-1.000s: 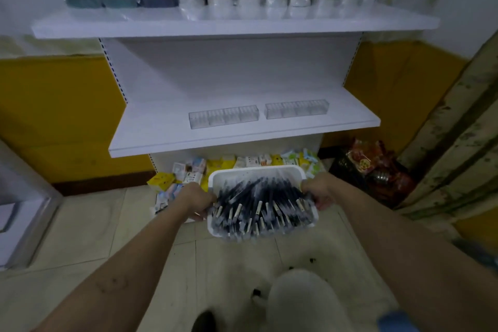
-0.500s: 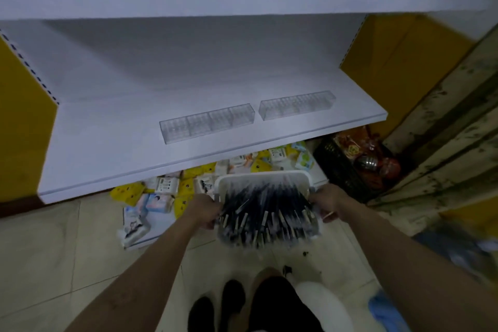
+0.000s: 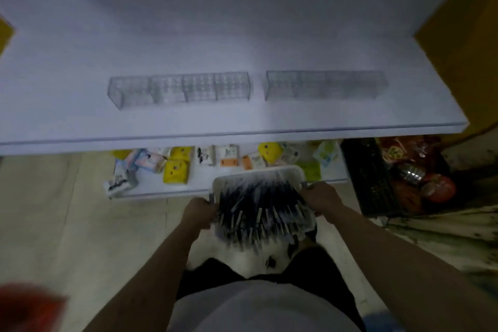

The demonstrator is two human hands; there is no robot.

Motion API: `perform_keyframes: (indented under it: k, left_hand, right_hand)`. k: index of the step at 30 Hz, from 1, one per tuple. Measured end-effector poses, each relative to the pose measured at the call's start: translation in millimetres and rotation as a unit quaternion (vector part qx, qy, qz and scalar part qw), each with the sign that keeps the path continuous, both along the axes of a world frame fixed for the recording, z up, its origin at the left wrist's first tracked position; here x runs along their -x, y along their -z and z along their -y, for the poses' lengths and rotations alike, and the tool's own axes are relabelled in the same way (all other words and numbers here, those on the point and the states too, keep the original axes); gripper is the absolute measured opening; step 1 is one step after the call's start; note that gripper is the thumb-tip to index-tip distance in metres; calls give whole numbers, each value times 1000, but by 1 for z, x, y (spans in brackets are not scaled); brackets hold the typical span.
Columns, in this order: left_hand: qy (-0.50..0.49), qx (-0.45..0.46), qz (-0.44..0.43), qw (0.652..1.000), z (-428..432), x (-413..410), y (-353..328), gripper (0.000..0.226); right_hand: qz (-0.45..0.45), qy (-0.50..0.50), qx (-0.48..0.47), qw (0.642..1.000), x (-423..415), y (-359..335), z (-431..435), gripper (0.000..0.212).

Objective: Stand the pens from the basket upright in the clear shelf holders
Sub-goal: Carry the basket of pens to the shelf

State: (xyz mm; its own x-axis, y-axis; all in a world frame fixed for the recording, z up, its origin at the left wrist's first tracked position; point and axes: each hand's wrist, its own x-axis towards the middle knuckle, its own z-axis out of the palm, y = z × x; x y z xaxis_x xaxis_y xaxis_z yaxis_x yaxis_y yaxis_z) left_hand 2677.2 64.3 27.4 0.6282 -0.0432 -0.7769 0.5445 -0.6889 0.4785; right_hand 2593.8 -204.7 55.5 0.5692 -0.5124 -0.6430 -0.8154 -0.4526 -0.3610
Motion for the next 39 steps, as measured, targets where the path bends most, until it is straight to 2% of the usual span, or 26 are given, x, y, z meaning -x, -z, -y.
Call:
perform_keyframes:
  k: [3, 6, 9, 11, 16, 20, 24, 28, 31, 36, 39]
  left_hand:
    - [-43, -27, -4, 999, 43, 12, 34, 36]
    - [-43, -52, -16, 998, 68, 18, 77, 37]
    - [-38, -69, -15, 997, 80, 19, 141, 34]
    - [-47, -70, -21, 996, 84, 16, 191, 24]
    - [-100, -45, -25, 994, 86, 22, 314, 22]
    - [-126, -29, 10, 992, 84, 31, 376, 14]
    - [-145, -24, 79, 986, 73, 63, 396, 24]
    - [-160, 0, 116, 980, 65, 87, 370, 17]
    - [-163, 27, 150, 975, 63, 90, 355, 20]
    - [-177, 40, 150, 972, 56, 115, 338, 15]
    - [-187, 43, 115, 975, 54, 125, 335, 27]
  right_hand:
    - [-18, -47, -14, 999, -8, 42, 45, 51]
    - [-34, -73, -32, 996, -13, 95, 74, 52]
    - [-47, -83, -53, 994, -13, 166, 87, 55]
    - [-55, -79, -60, 994, -9, 218, 89, 53]
    - [-56, -70, -28, 996, 1, 345, 82, 49]
    - [-5, -71, 12, 997, 10, 406, 71, 49]
    - [34, -83, 53, 995, 28, 406, 51, 34]
    - [59, -79, 30, 995, 52, 379, 46, 29]
    - [77, -64, 17, 995, 64, 371, 45, 27]
    - [106, -65, 32, 992, 94, 350, 34, 27]
    - [105, -59, 42, 992, 102, 343, 32, 24]
